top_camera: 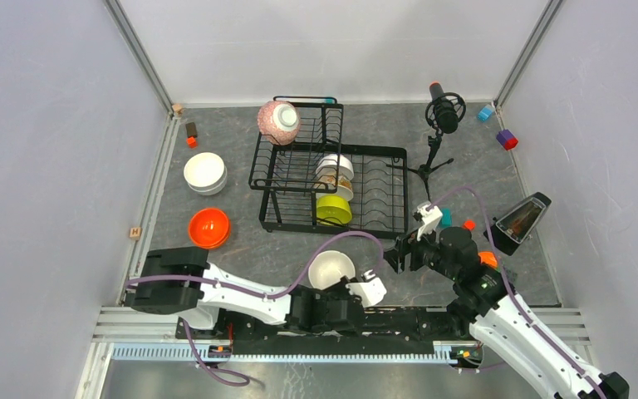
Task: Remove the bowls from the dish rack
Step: Place the bowl at the center of the board.
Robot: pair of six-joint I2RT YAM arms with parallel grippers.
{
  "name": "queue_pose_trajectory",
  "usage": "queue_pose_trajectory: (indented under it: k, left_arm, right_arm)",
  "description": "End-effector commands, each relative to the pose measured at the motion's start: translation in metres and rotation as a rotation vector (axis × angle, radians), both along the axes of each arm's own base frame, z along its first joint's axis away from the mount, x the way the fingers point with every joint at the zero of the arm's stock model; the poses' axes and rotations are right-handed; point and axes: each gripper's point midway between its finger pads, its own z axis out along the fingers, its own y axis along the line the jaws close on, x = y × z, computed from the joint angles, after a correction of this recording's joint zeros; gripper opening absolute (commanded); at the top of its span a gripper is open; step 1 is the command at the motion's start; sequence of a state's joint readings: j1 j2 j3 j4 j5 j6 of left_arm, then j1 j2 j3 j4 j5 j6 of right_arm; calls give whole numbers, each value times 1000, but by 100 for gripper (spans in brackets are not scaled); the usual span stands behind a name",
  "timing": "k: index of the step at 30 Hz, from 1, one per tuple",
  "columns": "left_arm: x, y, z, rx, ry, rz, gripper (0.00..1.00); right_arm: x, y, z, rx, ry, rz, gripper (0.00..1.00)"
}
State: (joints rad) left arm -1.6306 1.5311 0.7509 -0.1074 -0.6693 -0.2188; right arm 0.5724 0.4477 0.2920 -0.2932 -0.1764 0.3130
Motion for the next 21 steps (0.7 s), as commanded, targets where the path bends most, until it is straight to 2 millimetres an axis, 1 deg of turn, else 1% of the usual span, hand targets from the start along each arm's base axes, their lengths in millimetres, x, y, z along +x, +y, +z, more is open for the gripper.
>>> queue_pose_trajectory:
  k: [1, 5, 7, 9, 11, 13, 15, 17, 18, 21]
  left_arm:
    - [3, -10, 13, -128, -5, 87, 4]
    - [0, -7, 10, -129, 12, 90, 17]
    - [-2, -8, 9, -129, 21, 86, 29]
    - [-5, -9, 13, -135, 22, 80, 44]
    - [-7, -11, 20, -149, 14, 77, 54]
    - [-11, -12, 31, -172, 4, 71, 62]
    - [-13, -13, 46, -203, -2, 76, 67]
    - [-16, -10, 65, -247, 9, 90, 72]
    - [-17, -8, 74, -272, 17, 104, 73]
    - [-11, 10, 98, -371, 51, 189, 80]
  right_arm:
    - [-1, 7, 2, 24, -8, 32, 77]
    - [-1, 7, 2, 23, -6, 35, 77]
    - [-2, 7, 1, 21, -3, 39, 77]
    - [-2, 8, 2, 21, -1, 42, 77]
    - [-3, 8, 4, 20, 0, 46, 77]
    - [-3, 8, 6, 16, 1, 51, 77]
    - [-2, 9, 10, 14, 0, 55, 76]
    - [-3, 11, 14, 14, 0, 67, 76]
    - [-3, 12, 15, 11, 3, 74, 75]
    - [-3, 16, 18, 7, 16, 95, 73]
